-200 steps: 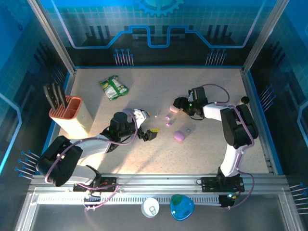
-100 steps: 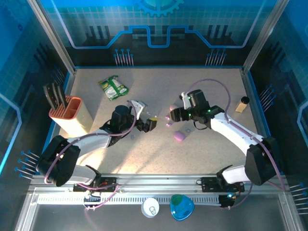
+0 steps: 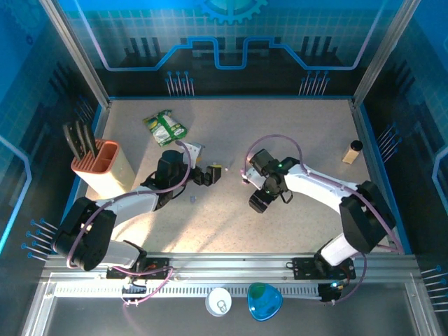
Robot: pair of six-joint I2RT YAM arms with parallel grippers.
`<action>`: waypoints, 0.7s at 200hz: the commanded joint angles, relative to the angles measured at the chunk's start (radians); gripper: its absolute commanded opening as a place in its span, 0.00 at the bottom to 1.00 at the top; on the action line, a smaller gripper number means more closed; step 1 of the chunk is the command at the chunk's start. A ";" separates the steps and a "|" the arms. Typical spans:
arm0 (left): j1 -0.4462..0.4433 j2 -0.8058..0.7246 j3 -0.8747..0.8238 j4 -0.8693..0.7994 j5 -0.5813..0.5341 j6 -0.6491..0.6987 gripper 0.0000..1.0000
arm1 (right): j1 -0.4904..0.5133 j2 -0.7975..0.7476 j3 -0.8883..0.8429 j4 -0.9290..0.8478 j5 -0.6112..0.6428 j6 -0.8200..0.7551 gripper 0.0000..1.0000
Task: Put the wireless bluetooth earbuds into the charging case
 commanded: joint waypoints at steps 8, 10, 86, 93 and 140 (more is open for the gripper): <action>0.005 -0.028 0.004 0.004 0.002 -0.004 0.99 | 0.004 0.067 0.045 -0.042 0.012 -0.043 0.82; 0.004 -0.027 0.004 0.004 0.001 -0.004 0.99 | 0.005 0.072 0.047 -0.041 0.013 -0.044 0.82; 0.010 -0.032 0.008 -0.007 0.002 0.008 0.99 | 0.005 0.210 0.093 -0.075 0.056 -0.061 0.61; 0.012 -0.030 0.009 -0.004 0.003 0.008 0.99 | 0.005 0.212 0.093 -0.073 0.055 -0.061 0.60; 0.011 -0.018 0.013 0.003 0.012 0.007 0.99 | 0.005 0.207 0.089 -0.055 0.049 -0.051 0.48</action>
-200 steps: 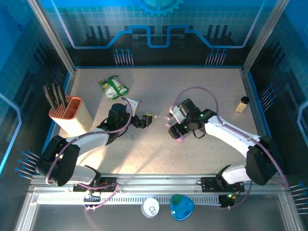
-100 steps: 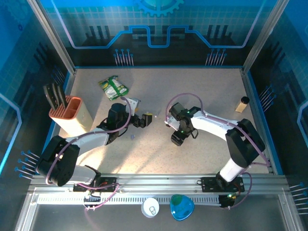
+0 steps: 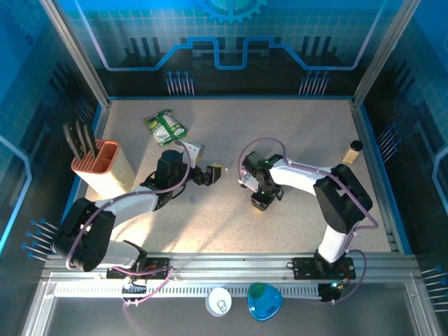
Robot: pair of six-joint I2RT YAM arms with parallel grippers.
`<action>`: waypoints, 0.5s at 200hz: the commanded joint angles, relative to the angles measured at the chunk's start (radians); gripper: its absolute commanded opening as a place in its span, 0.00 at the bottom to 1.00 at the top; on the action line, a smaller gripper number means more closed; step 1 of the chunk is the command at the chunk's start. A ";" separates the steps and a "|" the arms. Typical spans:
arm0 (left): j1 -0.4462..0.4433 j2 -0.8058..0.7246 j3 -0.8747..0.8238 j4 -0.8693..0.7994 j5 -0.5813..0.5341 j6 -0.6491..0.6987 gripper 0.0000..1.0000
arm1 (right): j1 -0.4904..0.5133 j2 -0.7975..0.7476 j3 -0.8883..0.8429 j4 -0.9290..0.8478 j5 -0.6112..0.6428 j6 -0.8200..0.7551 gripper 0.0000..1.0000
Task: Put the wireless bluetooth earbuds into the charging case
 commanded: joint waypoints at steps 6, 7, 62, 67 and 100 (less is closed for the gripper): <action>0.010 -0.009 0.014 0.005 0.013 0.009 0.99 | 0.004 0.003 0.019 -0.018 0.005 -0.001 0.45; 0.010 -0.009 0.013 0.006 0.014 0.009 0.99 | 0.005 0.003 0.019 -0.017 0.006 -0.002 0.45; 0.015 -0.040 -0.011 0.012 0.055 0.032 0.99 | 0.017 -0.094 -0.017 0.035 -0.017 -0.052 0.33; 0.015 -0.047 -0.021 0.020 0.069 0.043 0.99 | 0.017 -0.113 -0.026 0.049 -0.032 -0.060 0.33; 0.015 -0.096 -0.080 0.091 0.224 0.144 0.98 | 0.017 -0.226 -0.051 0.082 -0.142 -0.105 0.33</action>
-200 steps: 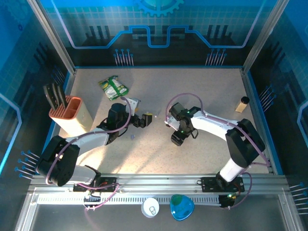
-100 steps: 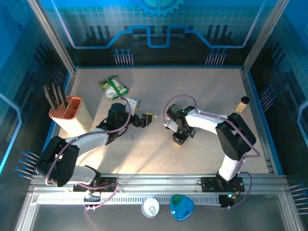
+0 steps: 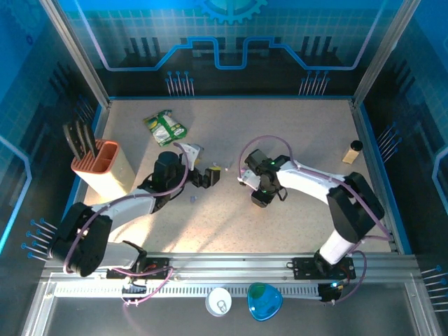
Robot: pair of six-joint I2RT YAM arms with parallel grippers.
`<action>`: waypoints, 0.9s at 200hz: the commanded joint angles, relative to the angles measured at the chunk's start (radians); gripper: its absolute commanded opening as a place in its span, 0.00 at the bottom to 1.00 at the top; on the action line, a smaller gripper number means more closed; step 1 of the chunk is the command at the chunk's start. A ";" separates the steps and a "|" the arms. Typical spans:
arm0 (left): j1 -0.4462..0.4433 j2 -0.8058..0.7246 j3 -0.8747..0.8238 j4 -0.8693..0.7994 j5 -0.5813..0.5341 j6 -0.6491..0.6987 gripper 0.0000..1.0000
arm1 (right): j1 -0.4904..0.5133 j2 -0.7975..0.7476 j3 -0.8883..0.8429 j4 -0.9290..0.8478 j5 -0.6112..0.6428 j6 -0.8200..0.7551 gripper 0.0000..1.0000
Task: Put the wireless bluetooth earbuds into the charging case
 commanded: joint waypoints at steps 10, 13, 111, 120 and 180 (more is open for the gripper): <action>0.005 -0.055 -0.047 0.082 0.218 0.115 0.97 | 0.011 -0.114 -0.012 0.024 -0.130 -0.064 0.32; 0.005 -0.056 -0.049 0.087 0.243 0.123 0.97 | 0.011 -0.122 -0.011 0.017 -0.141 -0.069 0.32; -0.024 -0.018 -0.053 0.175 0.721 0.192 0.78 | 0.033 -0.392 -0.024 -0.030 -0.460 -0.208 0.32; -0.036 -0.015 -0.036 0.137 0.752 0.220 0.73 | 0.034 -0.391 -0.017 -0.034 -0.460 -0.218 0.32; -0.113 -0.007 0.070 -0.154 0.782 0.417 0.70 | 0.069 -0.339 0.047 -0.051 -0.466 -0.265 0.32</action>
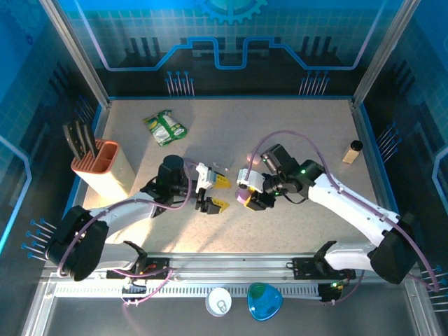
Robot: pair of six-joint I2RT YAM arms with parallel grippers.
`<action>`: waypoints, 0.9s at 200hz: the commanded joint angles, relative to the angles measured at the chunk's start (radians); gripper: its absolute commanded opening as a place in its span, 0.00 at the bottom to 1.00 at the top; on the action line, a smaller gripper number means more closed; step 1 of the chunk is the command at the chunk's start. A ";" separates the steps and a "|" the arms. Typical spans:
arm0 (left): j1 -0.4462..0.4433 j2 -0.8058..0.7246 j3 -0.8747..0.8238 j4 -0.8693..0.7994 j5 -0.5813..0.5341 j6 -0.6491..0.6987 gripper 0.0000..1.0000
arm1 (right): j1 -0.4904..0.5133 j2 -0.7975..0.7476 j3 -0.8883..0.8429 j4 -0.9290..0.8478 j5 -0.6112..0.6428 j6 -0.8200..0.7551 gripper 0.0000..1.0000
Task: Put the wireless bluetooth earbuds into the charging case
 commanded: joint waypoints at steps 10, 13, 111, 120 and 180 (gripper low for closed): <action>-0.026 0.030 0.063 -0.118 0.072 0.074 0.70 | 0.041 0.029 0.052 -0.019 -0.039 -0.051 0.32; -0.027 0.033 0.065 -0.119 0.071 0.071 0.70 | 0.043 0.031 0.055 -0.018 -0.040 -0.052 0.32; -0.049 0.099 0.089 -0.072 0.037 -0.008 0.57 | 0.072 0.098 0.114 -0.013 -0.052 -0.058 0.30; -0.049 0.101 0.091 -0.071 0.036 -0.010 0.55 | 0.073 0.105 0.118 -0.013 -0.048 -0.062 0.30; -0.049 0.103 0.089 -0.091 0.038 0.007 0.46 | 0.076 0.121 0.131 -0.013 -0.042 -0.055 0.30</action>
